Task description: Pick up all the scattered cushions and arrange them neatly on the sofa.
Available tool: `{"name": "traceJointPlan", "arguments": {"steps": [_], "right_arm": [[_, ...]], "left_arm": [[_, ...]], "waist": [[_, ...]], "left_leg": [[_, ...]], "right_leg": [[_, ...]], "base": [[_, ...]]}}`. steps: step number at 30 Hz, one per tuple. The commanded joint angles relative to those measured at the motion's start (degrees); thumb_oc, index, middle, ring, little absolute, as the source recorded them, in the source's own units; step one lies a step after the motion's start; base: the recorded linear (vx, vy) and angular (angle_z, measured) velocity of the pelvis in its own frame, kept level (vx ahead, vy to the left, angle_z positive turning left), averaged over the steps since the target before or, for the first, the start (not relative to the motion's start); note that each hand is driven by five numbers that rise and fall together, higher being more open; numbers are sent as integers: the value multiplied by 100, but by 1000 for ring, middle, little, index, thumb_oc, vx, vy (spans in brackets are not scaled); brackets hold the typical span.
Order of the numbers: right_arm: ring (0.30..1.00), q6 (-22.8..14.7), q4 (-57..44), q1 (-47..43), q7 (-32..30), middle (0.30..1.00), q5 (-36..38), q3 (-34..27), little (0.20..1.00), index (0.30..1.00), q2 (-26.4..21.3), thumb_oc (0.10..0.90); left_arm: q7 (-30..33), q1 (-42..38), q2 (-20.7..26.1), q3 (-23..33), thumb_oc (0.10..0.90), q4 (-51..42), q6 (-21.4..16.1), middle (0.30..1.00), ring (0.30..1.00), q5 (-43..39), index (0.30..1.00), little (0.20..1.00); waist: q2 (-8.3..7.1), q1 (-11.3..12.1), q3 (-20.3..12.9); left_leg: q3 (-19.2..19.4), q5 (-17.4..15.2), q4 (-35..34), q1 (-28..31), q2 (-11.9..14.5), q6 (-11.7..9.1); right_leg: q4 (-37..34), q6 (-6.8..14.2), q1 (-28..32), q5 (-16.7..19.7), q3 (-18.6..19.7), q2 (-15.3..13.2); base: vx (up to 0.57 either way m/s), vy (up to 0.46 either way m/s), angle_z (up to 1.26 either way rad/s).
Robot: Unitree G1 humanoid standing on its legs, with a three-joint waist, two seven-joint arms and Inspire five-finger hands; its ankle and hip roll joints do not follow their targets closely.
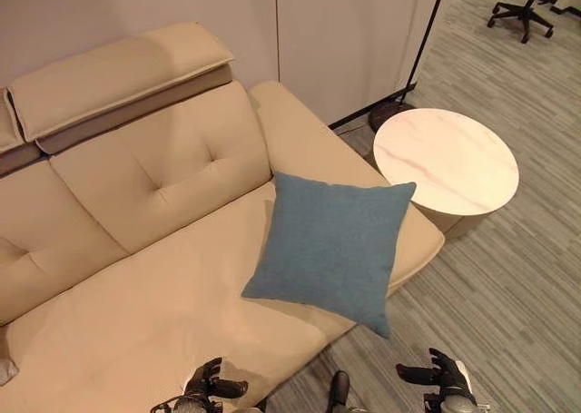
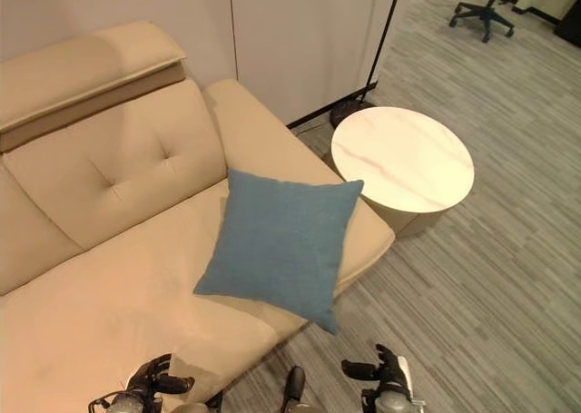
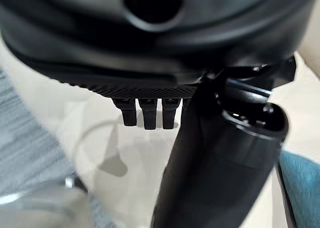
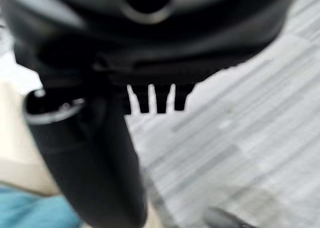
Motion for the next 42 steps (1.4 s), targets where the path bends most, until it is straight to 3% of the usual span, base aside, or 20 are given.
{"name": "traceJointPlan", "arguments": {"steps": [1, 9, 14, 27, 28, 29, 36, 42], "right_arm": [[900, -441, -617, -529, -368, 900, 100, -143, 900, 900, -633, 800], [900, -680, -1322, -789, -415, 900, 476, -298, 900, 900, -775, 800], [900, -732, -1268, -1138, -314, 900, 863, -115, 900, 900, -600, 800], [900, -688, -1024, -1492, -285, 900, 1049, 323, 900, 900, -75, 800], [545, -689, -1024, -1493, -285, 545, 1049, 324, 545, 545, -74, 563], [300, -683, -1031, -1507, -266, 300, 1055, 377, 300, 300, -29, 400], [300, -730, -1848, -1205, 41, 300, 930, 664, 300, 300, -1, 400], [300, -841, -3610, -468, 594, 300, 693, 681, 300, 300, -495, 400]], "left_arm": [[98, 12, 99, -108, 800, 99, -188, 900, 900, 157, 900, 900], [71, 189, -8, -239, 800, 71, -232, 900, 900, 183, 900, 900], [27, 188, -11, -406, 800, -45, -233, 900, 900, 192, 900, 900], [64, 222, -41, -595, 800, -127, -284, 900, 900, 79, 900, 900], [64, 222, -41, -594, 800, -127, -284, 900, 900, 79, 900, 900], [68, 233, -41, -591, 800, -127, -280, 900, 900, 67, 900, 900], [92, 332, -26, -376, 800, -345, -322, 900, 900, -121, 900, 900], [139, 171, 187, -58, 800, -2354, -637, 900, 900, -894, 900, 900]], "waist": [[-153, 193, -77], [-71, 264, -62], [6, 394, -9], [206, 679, 156], [206, 677, 156], [214, 702, 150], [146, 805, 81], [-134, 785, -52]], "left_leg": [[-218, -160, 25, 46, 86, -146], [-299, -142, -90, 117, 69, -149], [-435, -52, -135, -59, 44, -159], [-839, 114, -136, -490, -33, -171], [-841, 114, -136, -491, -33, -171], [-864, 119, -136, -496, -39, -172], [-1016, 106, -136, -444, -71, -176], [-1024, -15, -136, -208, -69, -172]], "right_leg": [[76, 471, 139, -429, -102, -59], [76, 487, 182, -476, -147, -65], [76, 498, 53, -451, -253, -98], [76, 458, -135, -442, -590, -170], [76, 459, -135, -442, -592, -171], [76, 454, -135, -446, -609, -174], [76, 439, 50, -521, -765, -199], [76, 485, 318, -537, -827, -228]], "base": [[0, 0, 0], [24, 17, 0], [-31, 5, 14], [-18, 11, 17], [13, 5, 7], [12, 12, 6], [40, 7, 12], [36, -5, 17]]}}
